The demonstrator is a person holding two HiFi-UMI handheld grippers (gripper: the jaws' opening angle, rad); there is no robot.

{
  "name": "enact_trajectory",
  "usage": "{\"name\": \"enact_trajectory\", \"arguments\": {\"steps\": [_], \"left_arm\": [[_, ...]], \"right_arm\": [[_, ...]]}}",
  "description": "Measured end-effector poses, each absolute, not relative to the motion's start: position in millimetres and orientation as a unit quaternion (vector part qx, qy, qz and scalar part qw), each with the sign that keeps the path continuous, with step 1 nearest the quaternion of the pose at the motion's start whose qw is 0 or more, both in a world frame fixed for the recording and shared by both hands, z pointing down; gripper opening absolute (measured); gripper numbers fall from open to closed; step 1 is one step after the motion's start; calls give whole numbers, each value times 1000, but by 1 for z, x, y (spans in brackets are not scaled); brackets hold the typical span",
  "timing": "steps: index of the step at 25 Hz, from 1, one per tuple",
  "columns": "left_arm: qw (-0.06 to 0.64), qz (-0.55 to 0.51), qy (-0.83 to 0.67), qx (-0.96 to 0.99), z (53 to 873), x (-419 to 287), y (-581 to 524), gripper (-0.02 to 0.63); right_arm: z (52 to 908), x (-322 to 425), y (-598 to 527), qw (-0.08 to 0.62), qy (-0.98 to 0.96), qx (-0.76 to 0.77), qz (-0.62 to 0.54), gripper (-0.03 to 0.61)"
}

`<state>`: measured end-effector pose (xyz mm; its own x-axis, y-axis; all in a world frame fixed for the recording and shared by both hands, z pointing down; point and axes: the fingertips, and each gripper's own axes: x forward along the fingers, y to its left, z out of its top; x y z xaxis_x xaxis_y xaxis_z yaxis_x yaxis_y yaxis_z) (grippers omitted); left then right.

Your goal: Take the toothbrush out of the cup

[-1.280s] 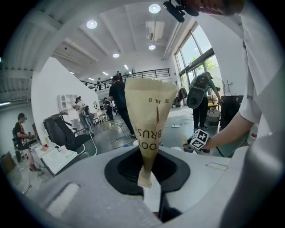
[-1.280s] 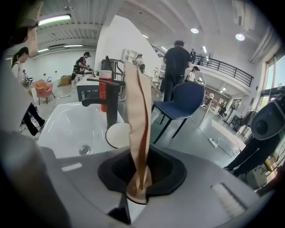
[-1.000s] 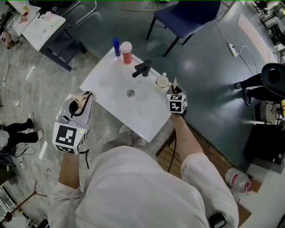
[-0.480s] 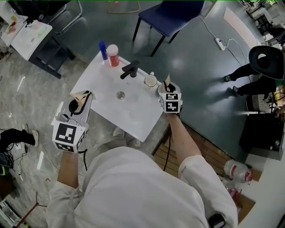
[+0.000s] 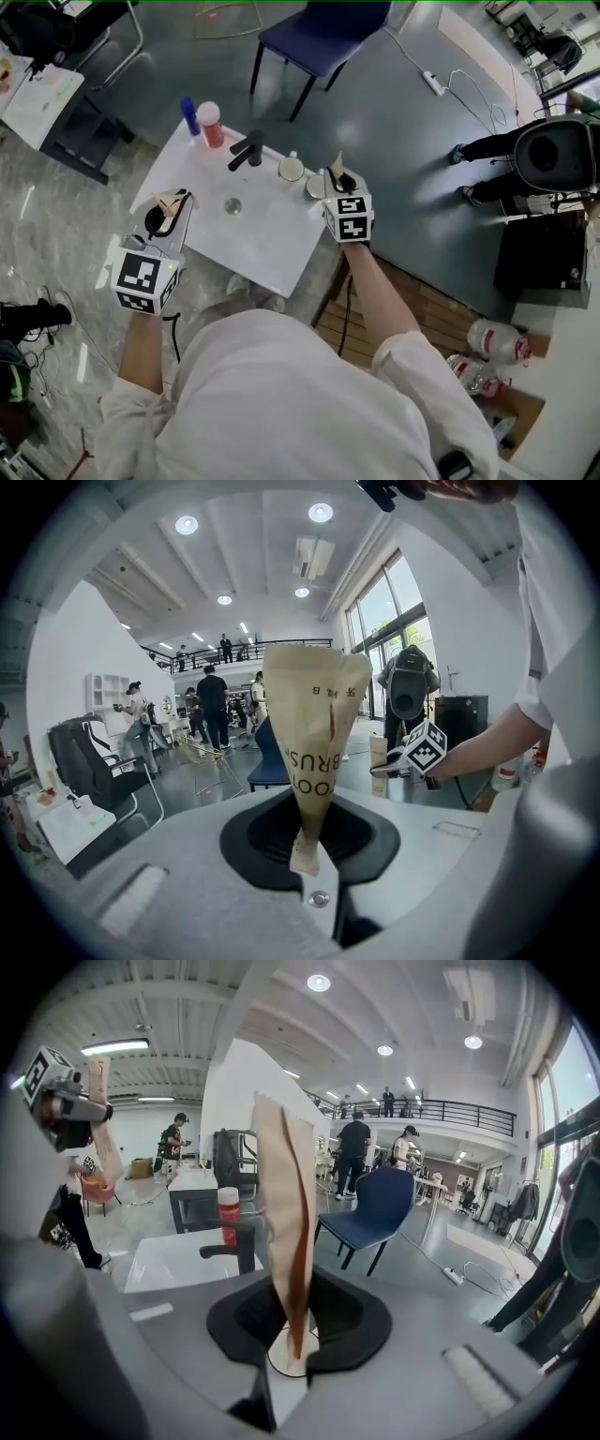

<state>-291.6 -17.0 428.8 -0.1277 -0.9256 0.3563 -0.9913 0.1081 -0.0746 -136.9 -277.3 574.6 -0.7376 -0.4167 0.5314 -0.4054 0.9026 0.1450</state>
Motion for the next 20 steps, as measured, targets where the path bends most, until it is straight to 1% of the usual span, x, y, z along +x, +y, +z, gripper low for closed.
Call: {"name": "enact_trajectory", "arguments": {"steps": [20], "left_arm": [[96,138,-680,714,426,-244,-68,34]], "right_arm": [[479,-84,-240,222,-946,234,-10,38]]}}
